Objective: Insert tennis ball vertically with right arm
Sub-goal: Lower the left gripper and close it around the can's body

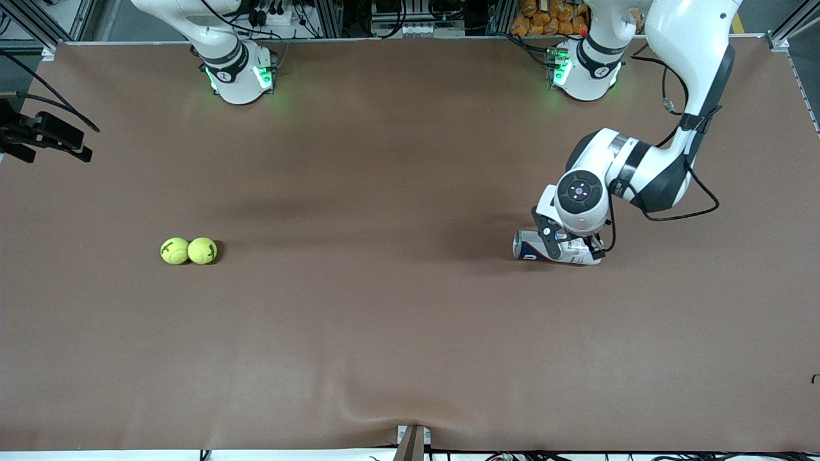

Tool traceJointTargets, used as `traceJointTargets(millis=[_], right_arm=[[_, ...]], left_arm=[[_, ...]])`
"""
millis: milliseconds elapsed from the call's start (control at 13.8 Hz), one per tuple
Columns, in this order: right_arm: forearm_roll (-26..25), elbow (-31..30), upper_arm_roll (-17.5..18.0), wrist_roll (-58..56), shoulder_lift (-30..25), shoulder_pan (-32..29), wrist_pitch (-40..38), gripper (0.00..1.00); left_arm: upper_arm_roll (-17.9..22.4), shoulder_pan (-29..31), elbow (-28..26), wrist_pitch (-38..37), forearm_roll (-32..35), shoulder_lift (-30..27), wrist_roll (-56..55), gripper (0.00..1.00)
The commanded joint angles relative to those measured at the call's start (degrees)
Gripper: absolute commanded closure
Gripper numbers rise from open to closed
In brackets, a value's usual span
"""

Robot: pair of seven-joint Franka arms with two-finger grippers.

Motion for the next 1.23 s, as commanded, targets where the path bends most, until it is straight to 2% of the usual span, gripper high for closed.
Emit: traceJointTargets(millis=[0, 218, 508, 1161], right_arm=[[1.0, -1.1, 0.8, -0.7, -1.4, -1.1, 0.1, 0.00], [1.0, -1.1, 0.7, -0.7, -1.4, -1.2, 0.1, 0.00], [1.0, -1.1, 0.7, -0.8, -1.4, -1.2, -0.1, 0.00], [1.0, -1.1, 0.7, -0.7, -1.4, -1.2, 0.0, 0.00]], left_arm=[[-0.3, -0.2, -1.8, 2.4, 3.7, 0.0, 1.4, 0.00], [-0.3, 0.1, -1.7, 5.9, 5.6, 2.4, 6.0, 0.00], [-0.3, 0.4, -1.7, 8.0, 7.6, 4.4, 6.8, 0.00], [-0.3, -0.5, -1.5, 8.0, 13.1, 7.0, 6.8, 0.00]])
